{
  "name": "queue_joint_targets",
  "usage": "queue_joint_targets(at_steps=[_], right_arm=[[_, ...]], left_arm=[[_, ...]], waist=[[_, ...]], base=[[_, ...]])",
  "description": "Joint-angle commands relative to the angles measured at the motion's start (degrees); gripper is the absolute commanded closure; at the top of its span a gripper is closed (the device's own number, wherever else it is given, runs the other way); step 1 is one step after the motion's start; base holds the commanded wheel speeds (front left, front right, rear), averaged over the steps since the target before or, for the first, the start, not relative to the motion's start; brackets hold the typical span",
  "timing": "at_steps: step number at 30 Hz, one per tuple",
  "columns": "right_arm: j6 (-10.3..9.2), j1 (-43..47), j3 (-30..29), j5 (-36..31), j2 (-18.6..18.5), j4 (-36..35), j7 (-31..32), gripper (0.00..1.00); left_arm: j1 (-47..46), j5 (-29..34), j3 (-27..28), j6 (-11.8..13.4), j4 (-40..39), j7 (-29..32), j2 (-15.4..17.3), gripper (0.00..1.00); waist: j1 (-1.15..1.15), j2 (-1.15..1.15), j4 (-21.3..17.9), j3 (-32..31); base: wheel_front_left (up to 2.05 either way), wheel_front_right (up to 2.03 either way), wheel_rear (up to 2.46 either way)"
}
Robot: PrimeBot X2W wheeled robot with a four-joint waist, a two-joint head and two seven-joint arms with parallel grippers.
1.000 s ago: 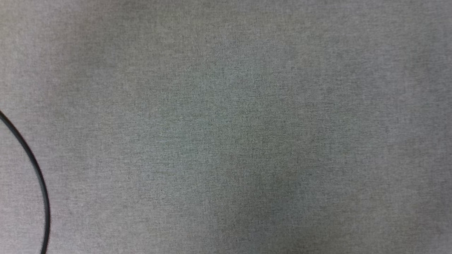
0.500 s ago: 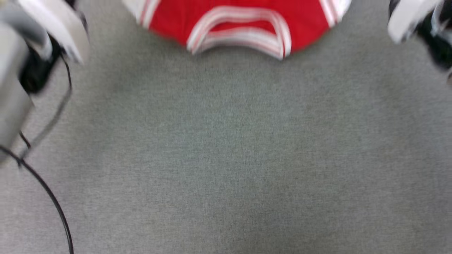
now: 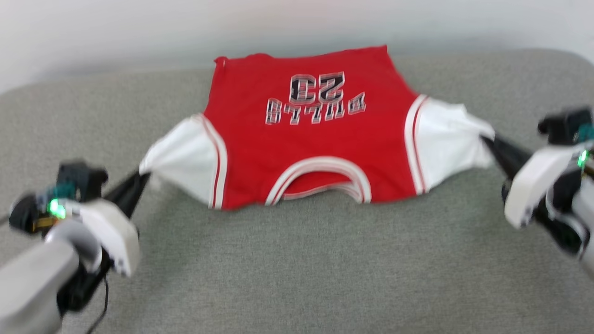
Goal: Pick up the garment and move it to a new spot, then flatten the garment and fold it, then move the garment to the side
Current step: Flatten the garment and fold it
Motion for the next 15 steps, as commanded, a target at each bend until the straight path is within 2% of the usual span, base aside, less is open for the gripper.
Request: queue_joint_targets(at_steps=[1,8,15], right_arm=[[-0.04,3.0,0.8,0.5,-1.1,-1.2,0.6,1.0],[-0.05,15.6,1.9,3.8,-6.3,-8.1,3.5,1.0],[-0.05,26.9,2.4,6.2,-13.0,-16.4,9.5,1.0]], left_arm=[[2.9,-0.9,-0.3,1.3,-2.0,-0.1,1.5,1.0],[14.9,-5.0,-2.3,7.1,-11.9,-0.2,7.3,1.0],[23.4,-8.7,-3.7,11.2,-18.3,-0.7,11.1,1.0]], waist=[[0.01,0.0,-0.4,-2.8],[0.01,0.0,0.0,-7.2],[0.01,0.0,0.1,-8.5]], base=[[0.0,0.0,0.0],[0.0,0.0,0.0],[0.0,0.0,0.0]])
